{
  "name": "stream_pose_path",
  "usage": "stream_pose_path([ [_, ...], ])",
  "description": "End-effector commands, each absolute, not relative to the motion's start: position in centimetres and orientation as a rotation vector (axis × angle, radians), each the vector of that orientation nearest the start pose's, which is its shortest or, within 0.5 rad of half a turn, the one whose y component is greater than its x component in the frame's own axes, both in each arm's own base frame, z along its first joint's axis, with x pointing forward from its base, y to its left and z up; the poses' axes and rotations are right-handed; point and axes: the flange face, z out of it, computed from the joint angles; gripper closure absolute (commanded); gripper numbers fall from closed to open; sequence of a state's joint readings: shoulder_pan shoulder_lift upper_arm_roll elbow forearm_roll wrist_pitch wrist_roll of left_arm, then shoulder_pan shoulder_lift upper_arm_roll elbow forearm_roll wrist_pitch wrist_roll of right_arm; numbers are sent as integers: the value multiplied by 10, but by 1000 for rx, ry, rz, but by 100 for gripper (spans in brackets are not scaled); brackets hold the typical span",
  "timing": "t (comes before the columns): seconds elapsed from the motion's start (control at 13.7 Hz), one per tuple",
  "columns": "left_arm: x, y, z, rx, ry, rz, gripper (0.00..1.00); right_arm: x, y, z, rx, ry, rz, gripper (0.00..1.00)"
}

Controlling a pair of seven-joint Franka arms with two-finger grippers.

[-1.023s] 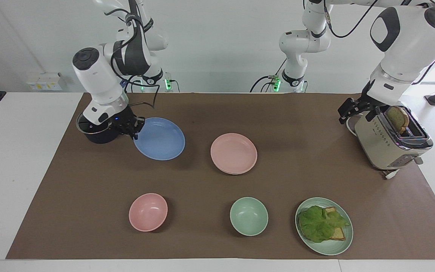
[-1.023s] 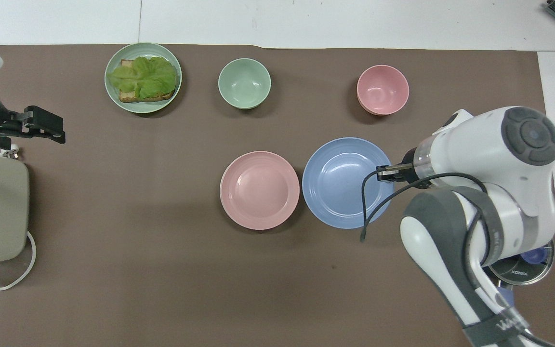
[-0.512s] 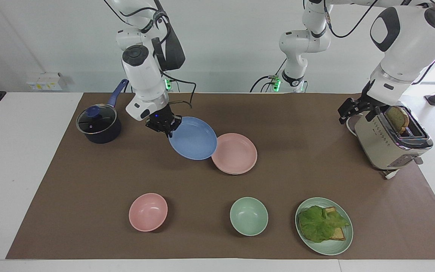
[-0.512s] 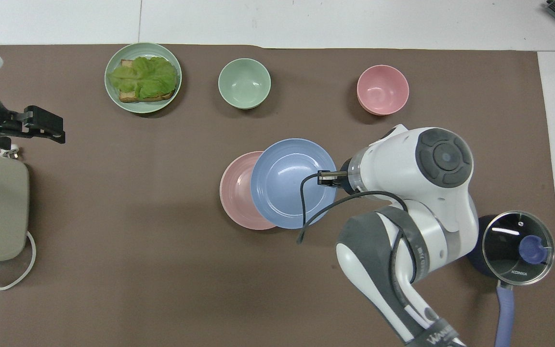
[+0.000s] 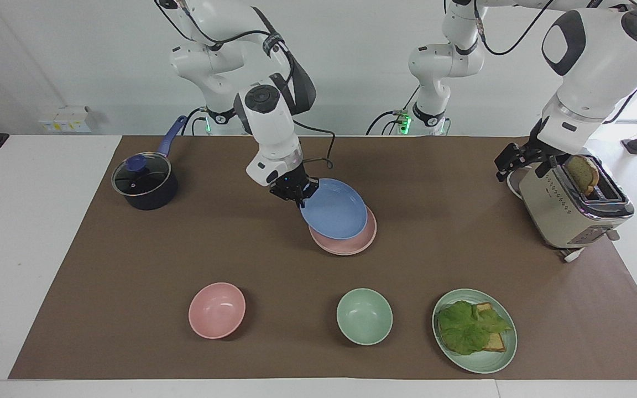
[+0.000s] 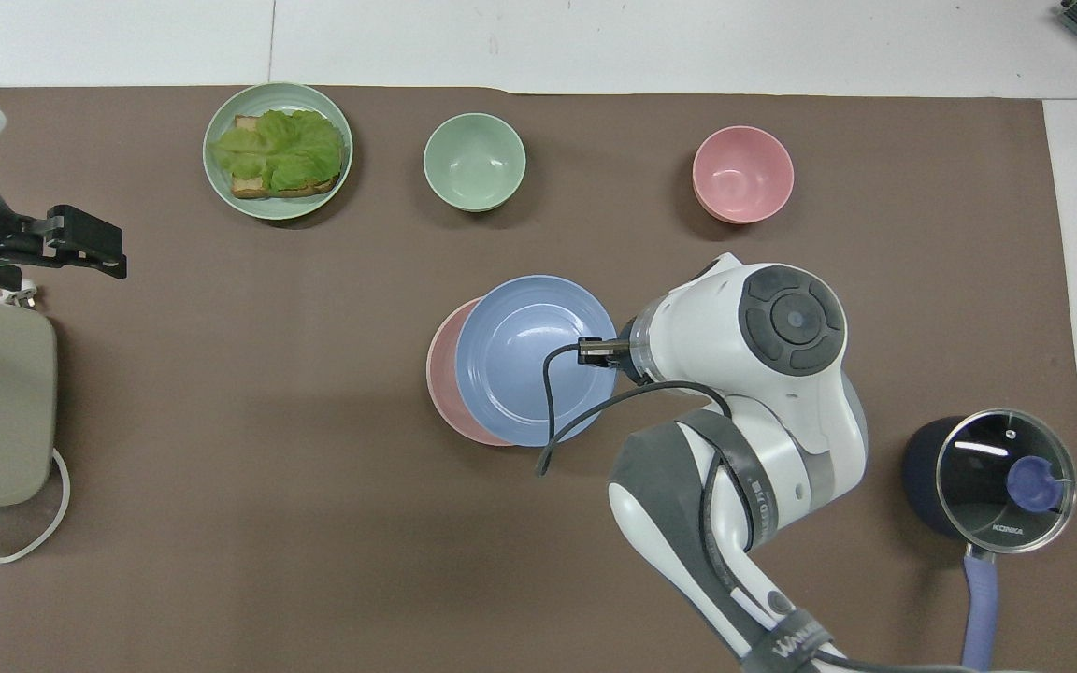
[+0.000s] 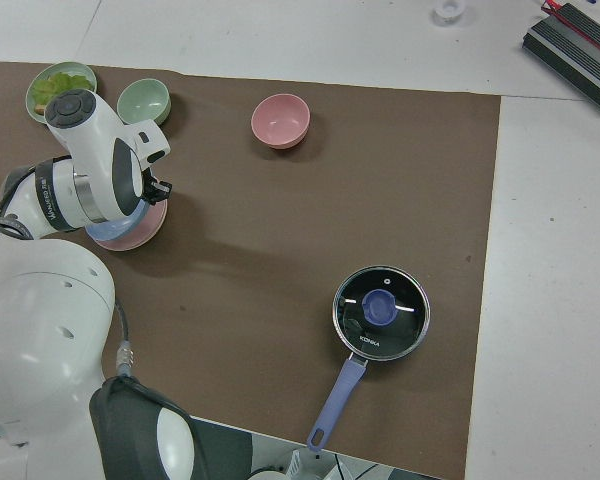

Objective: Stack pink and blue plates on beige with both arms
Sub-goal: 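Carry the blue plate with the right gripper onto the pink plate, then lower the blue plate onto the stack and open the right gripper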

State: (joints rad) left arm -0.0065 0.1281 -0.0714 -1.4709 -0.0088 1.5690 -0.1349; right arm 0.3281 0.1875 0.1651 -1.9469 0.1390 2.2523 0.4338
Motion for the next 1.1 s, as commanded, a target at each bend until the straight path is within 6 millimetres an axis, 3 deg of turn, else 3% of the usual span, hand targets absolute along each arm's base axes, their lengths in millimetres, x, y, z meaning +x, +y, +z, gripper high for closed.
stream_pose_path([
  [0.0,586,-41,603,-3148,-92,61,0,538,298,391,-2938,50,-55,100],
  [0.15,587,-41,603,-3148,-92,59,0,538,300,382,-2944,42,-41,100],
  [0.37,587,-41,603,-3148,-92,59,0,534,318,363,-2936,18,-48,100],
  [1.02,586,-41,603,-3148,-92,61,0,548,300,351,-2937,0,-73,100],
])
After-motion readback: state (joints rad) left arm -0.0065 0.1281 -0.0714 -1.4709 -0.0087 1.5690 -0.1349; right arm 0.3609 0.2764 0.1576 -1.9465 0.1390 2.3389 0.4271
